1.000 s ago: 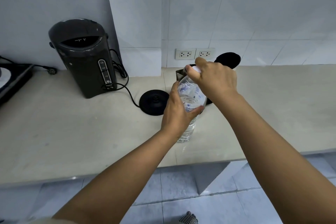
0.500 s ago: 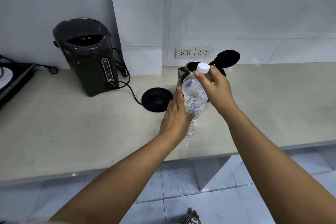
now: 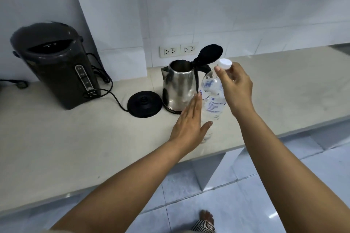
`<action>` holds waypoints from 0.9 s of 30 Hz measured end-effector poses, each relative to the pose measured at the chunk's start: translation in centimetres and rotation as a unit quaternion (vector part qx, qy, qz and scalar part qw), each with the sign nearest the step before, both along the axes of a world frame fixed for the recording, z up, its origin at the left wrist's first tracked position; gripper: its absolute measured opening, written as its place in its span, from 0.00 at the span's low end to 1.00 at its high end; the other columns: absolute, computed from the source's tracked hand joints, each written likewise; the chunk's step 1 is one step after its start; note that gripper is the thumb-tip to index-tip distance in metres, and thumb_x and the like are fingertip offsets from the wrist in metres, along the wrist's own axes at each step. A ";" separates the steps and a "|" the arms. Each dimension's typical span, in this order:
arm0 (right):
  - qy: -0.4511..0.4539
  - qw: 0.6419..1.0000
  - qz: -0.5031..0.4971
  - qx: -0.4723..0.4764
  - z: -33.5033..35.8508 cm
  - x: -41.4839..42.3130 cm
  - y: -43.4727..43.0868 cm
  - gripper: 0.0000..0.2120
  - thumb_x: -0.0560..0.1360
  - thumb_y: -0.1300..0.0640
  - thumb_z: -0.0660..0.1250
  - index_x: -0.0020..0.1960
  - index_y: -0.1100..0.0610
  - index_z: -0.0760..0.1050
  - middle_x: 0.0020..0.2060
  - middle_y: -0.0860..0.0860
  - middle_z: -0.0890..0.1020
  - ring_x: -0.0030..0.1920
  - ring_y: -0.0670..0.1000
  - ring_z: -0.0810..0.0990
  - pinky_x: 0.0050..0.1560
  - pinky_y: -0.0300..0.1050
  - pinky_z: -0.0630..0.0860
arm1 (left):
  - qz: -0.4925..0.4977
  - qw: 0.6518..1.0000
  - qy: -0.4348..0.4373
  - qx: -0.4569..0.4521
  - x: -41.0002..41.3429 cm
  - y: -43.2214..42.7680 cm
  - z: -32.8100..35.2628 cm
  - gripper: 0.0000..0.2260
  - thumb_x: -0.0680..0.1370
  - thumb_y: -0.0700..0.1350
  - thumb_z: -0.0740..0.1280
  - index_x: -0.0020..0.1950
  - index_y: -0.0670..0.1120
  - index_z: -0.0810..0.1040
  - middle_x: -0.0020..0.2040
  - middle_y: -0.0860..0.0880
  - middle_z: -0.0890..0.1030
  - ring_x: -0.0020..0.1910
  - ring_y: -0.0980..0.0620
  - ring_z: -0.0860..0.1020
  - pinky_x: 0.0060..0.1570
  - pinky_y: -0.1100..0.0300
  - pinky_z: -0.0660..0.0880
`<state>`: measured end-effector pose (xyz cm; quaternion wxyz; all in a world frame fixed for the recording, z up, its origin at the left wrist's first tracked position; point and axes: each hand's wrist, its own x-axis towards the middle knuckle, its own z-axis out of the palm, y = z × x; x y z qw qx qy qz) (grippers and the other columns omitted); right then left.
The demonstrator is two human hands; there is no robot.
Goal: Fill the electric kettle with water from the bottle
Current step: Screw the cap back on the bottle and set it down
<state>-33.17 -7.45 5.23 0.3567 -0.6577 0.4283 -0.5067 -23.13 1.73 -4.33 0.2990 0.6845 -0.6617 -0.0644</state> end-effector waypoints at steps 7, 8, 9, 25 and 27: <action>0.021 0.999 -0.036 -0.007 1.2 -3.9 -5.9 0.12 0.74 0.46 0.68 0.54 0.51 0.78 0.45 0.41 0.82 0.48 0.39 0.79 0.50 0.34 0.73 | -0.050 0.998 -0.025 0.015 -4.1 -5.8 -0.5 0.37 0.82 0.57 0.57 0.78 0.46 0.34 0.78 0.51 0.34 0.76 0.59 0.36 0.74 0.62 0.36; 0.022 0.999 -0.039 -0.007 1.3 -4.3 -6.9 0.12 0.74 0.46 0.68 0.54 0.51 0.78 0.45 0.41 0.82 0.49 0.39 0.79 0.51 0.34 0.73 | -0.050 0.998 -0.026 0.020 -4.6 -6.9 -0.4 0.38 0.82 0.57 0.57 0.78 0.45 0.34 0.78 0.50 0.34 0.77 0.58 0.36 0.74 0.62 0.36; 0.022 0.999 -0.040 -0.008 1.4 -4.6 -7.9 0.11 0.74 0.46 0.68 0.53 0.51 0.78 0.45 0.41 0.82 0.50 0.39 0.79 0.51 0.34 0.73 | -0.047 0.998 -0.028 0.023 -5.0 -7.9 -0.4 0.38 0.82 0.57 0.57 0.78 0.45 0.34 0.79 0.50 0.35 0.77 0.57 0.37 0.74 0.62 0.36; 0.078 0.996 -0.040 -0.028 0.0 -6.0 -23.7 0.15 0.74 0.43 0.66 0.55 0.52 0.76 0.46 0.43 0.80 0.49 0.44 0.77 0.50 0.41 0.72 | 0.002 0.995 -0.052 0.088 -7.3 -23.6 -0.4 0.37 0.82 0.59 0.53 0.78 0.43 0.35 0.79 0.47 0.35 0.77 0.54 0.36 0.75 0.58 0.36; 0.093 0.994 -0.045 -0.031 -0.6 -6.0 -24.8 0.16 0.74 0.42 0.65 0.56 0.51 0.76 0.48 0.44 0.81 0.51 0.45 0.77 0.51 0.43 0.72 | 0.004 0.993 -0.052 0.103 -7.5 -24.4 -0.7 0.37 0.82 0.60 0.53 0.78 0.43 0.34 0.79 0.47 0.35 0.77 0.54 0.36 0.75 0.57 0.36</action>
